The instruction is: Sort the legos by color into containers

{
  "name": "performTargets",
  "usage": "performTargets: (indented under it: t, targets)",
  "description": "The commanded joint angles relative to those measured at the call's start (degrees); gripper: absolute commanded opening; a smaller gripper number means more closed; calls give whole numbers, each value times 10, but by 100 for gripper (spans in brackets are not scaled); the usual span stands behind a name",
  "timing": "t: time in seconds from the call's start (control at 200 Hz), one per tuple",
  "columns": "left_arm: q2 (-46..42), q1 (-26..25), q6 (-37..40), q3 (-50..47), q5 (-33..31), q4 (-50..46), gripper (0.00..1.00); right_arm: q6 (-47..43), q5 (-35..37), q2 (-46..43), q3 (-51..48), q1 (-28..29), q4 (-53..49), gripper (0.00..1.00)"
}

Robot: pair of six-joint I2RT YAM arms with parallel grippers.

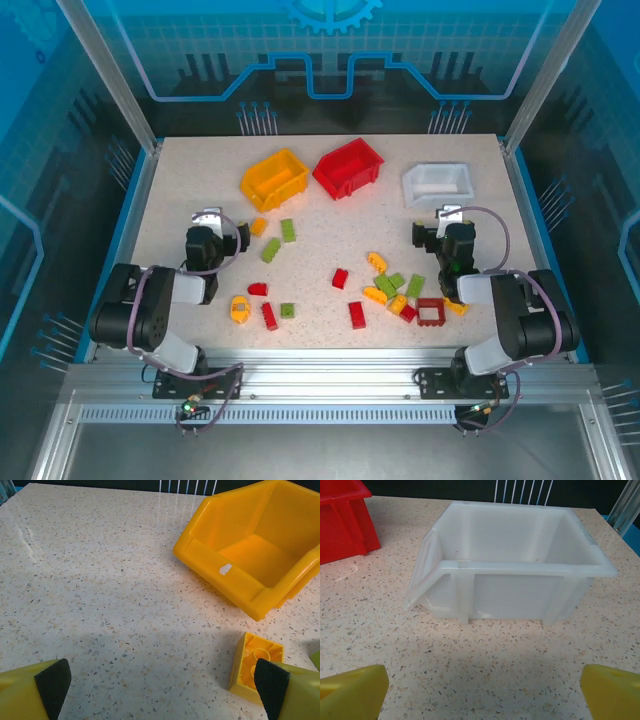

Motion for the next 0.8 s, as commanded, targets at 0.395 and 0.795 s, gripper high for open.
performTargets:
  t: [0.395,0.795]
  targets:
    - [-2,6,7,10,10,15,99,2,-3,2,6,-3,5,100]
    - [-303,-113,54,11,-55,-174,99,10,11,-232,58,20,-242,100]
